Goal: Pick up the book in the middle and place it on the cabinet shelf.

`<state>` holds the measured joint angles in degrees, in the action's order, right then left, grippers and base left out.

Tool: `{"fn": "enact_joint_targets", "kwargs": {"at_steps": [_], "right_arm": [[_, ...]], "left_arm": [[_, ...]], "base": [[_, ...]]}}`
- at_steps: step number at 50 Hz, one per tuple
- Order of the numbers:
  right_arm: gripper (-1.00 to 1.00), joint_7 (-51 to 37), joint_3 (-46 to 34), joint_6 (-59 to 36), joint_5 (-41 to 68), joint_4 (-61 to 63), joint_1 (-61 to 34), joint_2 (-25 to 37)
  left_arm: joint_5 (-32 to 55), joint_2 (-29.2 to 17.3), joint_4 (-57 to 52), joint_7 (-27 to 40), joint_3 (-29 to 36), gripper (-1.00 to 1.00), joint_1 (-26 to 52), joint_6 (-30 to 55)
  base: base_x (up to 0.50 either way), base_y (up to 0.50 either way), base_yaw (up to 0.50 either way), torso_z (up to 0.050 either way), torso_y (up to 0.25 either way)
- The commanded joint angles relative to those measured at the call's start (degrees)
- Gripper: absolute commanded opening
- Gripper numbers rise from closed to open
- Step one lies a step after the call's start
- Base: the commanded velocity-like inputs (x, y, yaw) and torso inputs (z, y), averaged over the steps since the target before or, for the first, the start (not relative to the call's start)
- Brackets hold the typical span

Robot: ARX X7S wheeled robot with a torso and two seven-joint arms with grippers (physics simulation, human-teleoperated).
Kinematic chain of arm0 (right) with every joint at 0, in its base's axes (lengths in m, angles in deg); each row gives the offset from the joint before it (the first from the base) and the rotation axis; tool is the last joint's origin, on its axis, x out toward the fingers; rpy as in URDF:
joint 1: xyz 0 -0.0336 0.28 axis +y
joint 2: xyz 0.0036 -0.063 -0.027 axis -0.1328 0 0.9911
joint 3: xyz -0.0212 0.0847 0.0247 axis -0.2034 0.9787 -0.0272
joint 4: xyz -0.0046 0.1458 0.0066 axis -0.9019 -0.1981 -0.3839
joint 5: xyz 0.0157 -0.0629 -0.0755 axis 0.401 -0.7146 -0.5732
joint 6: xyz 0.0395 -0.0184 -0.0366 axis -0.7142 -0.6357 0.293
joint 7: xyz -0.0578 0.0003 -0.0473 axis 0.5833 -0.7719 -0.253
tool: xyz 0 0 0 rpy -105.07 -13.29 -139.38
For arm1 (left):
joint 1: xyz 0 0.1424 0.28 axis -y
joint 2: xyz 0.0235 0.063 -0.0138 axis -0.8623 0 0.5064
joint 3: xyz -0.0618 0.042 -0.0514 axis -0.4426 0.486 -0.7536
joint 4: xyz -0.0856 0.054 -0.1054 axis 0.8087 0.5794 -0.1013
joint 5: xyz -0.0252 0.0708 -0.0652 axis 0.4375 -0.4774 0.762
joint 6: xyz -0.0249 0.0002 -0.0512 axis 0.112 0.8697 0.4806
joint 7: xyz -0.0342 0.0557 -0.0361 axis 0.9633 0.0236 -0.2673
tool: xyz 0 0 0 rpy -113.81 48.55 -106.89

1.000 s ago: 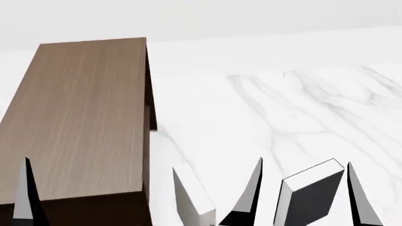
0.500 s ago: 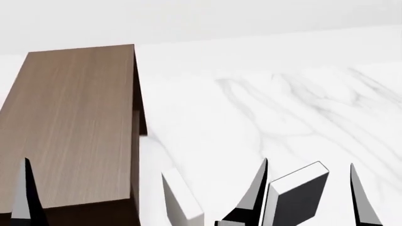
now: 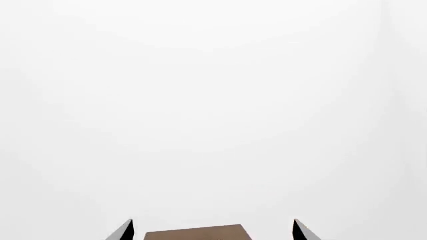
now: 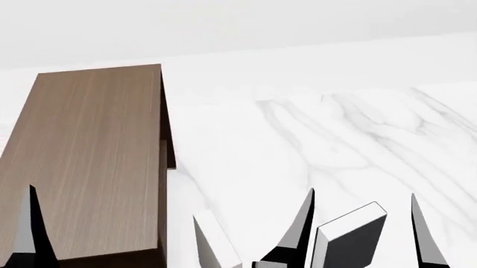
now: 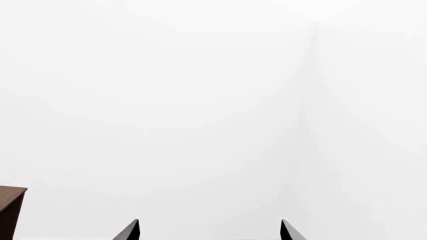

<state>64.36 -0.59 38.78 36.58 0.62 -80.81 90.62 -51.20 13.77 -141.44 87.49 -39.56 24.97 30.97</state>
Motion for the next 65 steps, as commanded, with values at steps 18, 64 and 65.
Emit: {"fn": "enact_joint_targets", "kwargs": {"at_steps": [18,64,65], "right_arm": [[1.00,-0.6,-0.4,-0.6,0.4,0.2,-0.2,0.6],[1.00,-2.9,10.8,-23.1,14.3,-33.1,-48.9,-11.8],[1.00,-3.8,10.9,-21.9,14.4,-36.1,-50.3,-11.7]], "left_arm": [[7.6,0.0,-2.5,1.7,-1.9,1.00,5.7,10.7],[14.1,-0.9,-5.6,6.4,-3.6,1.00,7.3,17.0],[14.2,-1.0,-5.5,6.4,-3.5,1.00,7.3,16.9]], "base": [[0.00,0.00,0.00,0.045,-0.137],[0.00,0.00,0.00,0.013,-0.051],[0.00,0.00,0.00,0.000,0.000]]}}
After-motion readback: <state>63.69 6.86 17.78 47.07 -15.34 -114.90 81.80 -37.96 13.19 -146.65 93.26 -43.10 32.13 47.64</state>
